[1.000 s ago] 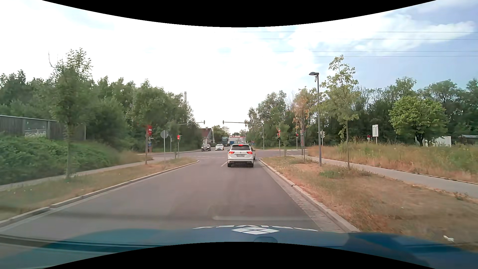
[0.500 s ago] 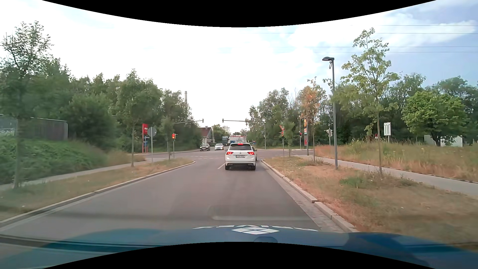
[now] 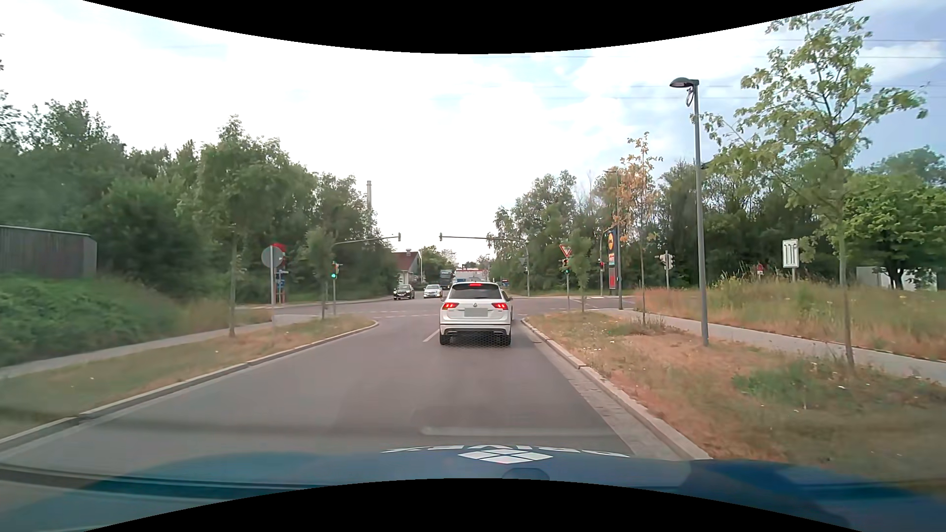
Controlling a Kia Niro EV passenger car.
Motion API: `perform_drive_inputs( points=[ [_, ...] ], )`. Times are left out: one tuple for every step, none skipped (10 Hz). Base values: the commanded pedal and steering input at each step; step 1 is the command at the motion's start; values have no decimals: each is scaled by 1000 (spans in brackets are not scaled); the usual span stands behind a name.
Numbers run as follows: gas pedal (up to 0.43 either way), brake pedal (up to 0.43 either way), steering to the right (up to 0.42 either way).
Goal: Follow the waypoints while adhering to traffic rules and regulations
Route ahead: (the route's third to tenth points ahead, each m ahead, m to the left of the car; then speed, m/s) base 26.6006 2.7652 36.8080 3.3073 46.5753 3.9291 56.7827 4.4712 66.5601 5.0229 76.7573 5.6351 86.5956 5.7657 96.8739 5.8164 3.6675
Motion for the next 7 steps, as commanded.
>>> perform_drive_inputs(
  points=[
    [0,189,-12],
    [0,189,-12],
    [0,189,-12],
    [0,189,-10],
    [0,159,-8],
    [0,146,-4],
    [0,146,0]
  ],
)
